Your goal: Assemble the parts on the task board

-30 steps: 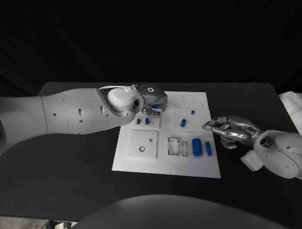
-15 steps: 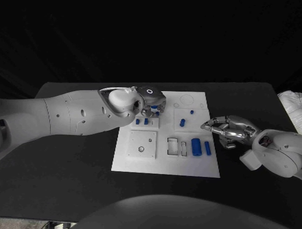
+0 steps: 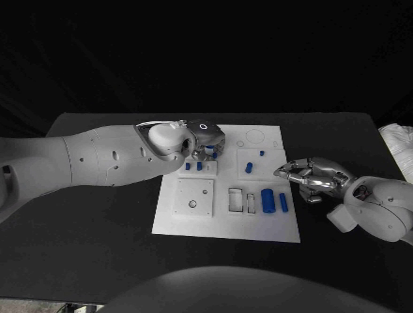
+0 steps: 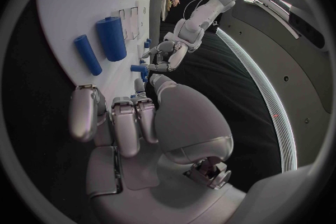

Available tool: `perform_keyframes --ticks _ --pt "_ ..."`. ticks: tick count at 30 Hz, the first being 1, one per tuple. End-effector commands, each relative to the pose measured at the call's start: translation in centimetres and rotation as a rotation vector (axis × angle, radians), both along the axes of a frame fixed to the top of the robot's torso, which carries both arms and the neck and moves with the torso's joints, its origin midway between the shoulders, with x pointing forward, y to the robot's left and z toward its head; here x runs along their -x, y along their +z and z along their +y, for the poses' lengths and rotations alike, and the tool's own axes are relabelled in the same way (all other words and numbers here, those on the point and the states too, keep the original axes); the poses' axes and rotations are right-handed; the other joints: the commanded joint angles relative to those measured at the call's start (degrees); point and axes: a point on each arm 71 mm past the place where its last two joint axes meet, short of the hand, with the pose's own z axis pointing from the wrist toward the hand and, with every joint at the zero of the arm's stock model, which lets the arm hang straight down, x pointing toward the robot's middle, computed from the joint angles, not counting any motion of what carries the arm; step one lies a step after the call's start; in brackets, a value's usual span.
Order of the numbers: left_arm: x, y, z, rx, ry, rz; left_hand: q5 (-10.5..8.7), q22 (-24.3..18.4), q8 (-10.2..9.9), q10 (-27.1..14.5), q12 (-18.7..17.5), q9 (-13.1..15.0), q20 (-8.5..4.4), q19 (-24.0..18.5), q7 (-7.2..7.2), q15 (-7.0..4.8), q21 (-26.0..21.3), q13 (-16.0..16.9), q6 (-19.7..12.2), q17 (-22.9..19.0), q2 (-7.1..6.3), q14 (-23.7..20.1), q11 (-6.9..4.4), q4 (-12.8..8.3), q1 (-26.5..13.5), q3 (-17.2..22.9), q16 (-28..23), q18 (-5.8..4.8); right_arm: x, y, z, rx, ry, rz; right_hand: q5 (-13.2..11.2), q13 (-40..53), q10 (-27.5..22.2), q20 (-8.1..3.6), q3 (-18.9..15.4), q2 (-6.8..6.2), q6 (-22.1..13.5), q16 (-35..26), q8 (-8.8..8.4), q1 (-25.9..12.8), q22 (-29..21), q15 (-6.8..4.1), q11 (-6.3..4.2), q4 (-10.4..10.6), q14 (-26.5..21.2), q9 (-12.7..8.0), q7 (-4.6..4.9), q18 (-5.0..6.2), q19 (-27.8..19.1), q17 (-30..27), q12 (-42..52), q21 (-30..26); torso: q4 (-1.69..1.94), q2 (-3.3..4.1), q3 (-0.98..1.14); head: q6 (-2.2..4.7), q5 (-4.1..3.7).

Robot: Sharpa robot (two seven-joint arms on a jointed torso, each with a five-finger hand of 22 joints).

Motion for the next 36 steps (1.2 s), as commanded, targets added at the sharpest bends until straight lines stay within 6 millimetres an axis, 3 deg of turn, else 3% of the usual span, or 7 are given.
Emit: perform_keyframes --ticks 1,10,26,31,36 --pt "0.0 0.0 -0.1 0.011 -0.013 0.0 0.43 12.2 -0.4 0.5 -0.1 -0.1 0.33 2.6 0.0 0.07 -0.2 -0.1 -0.2 -0.4 0.19 -0.4 0.12 -0.2 0.6 0.5 -0.4 -0.5 0.1 0.0 0.2 -0.007 0.023 0.007 0.2 14.9 7.8 -0.02 -0.1 -0.25 -0.1 0.2 0.11 -0.1 9.9 -0.36 -2.06 0.2 6.0 0.0 -0.25 0.42 0.1 15.1 -0.2 -0.1 0.05 -0.04 0.04 0.0 0.02" --pt "0.1 -0.3 -0.1 0.03 -0.023 -0.012 0.74 12.2 -0.1 1.8 0.2 -0.1 0.41 2.6 0.17 0.13 -0.3 -0.1 0.9 -1.7 1.15 -0.8 0.2 -1.1 1.4 1.7 -1.0 -0.5 0.1 -0.1 0.2 -0.007 0.025 0.009 0.4 14.9 7.8 -0.02 -0.1 -0.22 -0.1 0.2 0.1 -0.1 9.9 -0.35 -2.05 0.2 6.0 0.0 -0.23 0.45 0.0 15.1 -0.2 -0.2 0.05 -0.03 0.04 0.0 0.17" --pt "0.4 0.4 -0.6 0.142 -0.09 -0.128 1.25 12.8 2.5 7.9 1.9 0.8 0.32 3.4 0.08 -0.1 2.0 0.2 6.6 -4.3 2.56 -0.4 -0.26 -3.8 1.9 2.0 -2.1 -1.0 0.2 -0.1 0.2 -0.005 0.025 0.014 0.6 14.9 7.8 -0.01 0.0 -0.14 -0.1 0.2 0.09 -0.1 9.8 -0.33 -2.03 0.2 6.0 0.0 -0.2 0.47 -0.1 15.1 -0.2 -0.3 -0.06 -0.01 0.02 0.0 0.22" --pt "0.7 1.3 0.3 0.167 -0.086 -0.14 0.0 12.8 2.2 8.5 1.0 0.7 0.33 3.4 0.16 -0.06 1.7 -0.2 7.0 -6.0 2.32 -0.3 -0.19 -4.0 1.7 2.5 -3.2 -0.94 0.2 -0.1 0.1 -0.004 0.025 0.015 0.6 14.9 7.8 -0.01 0.0 -0.14 -0.1 0.2 0.09 -0.1 9.8 -0.33 -2.03 0.2 6.0 0.0 -0.2 0.47 -0.1 15.1 -0.2 -0.3 -0.08 0.0 0.02 0.0 -0.07" --pt "1.0 2.9 2.4 0.14 -0.064 -0.102 -1.11 12.6 1.8 8.5 0.2 0.4 0.39 3.2 0.11 -0.02 1.2 -0.7 6.9 -7.0 2.07 -0.4 -0.21 -3.9 1.5 3.0 -3.8 -0.85 0.2 -0.1 -0.1 0.001 0.02 0.019 0.7 14.9 7.8 0.0 0.0 -0.08 -0.1 0.2 0.08 -0.2 9.8 -0.32 -2.01 0.3 6.0 -0.1 -0.18 0.49 -0.1 15.1 -0.2 -0.4 -0.06 -0.1 0.08 0.0 -0.34"
